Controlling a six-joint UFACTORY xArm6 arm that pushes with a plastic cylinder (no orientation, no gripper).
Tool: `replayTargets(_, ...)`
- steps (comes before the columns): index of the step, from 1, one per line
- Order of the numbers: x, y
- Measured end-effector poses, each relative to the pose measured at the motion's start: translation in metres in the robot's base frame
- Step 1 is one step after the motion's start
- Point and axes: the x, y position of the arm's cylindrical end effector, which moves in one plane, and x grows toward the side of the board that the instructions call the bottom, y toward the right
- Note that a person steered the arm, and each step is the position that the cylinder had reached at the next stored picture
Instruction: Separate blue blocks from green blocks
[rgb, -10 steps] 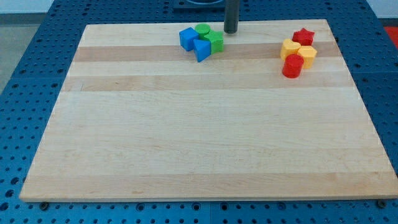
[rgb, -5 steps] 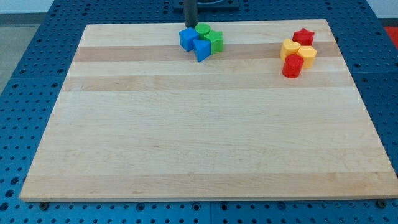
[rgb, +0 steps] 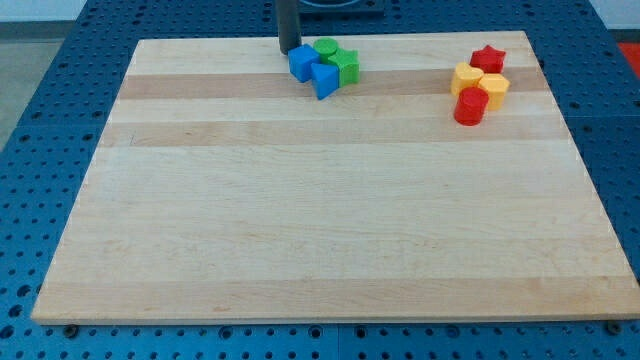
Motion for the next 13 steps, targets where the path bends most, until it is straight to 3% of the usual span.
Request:
replayTargets(4, 0.058, 0.007)
replayTargets(9, 0.147, 0.090)
replayTargets(13, 0.126, 0.098)
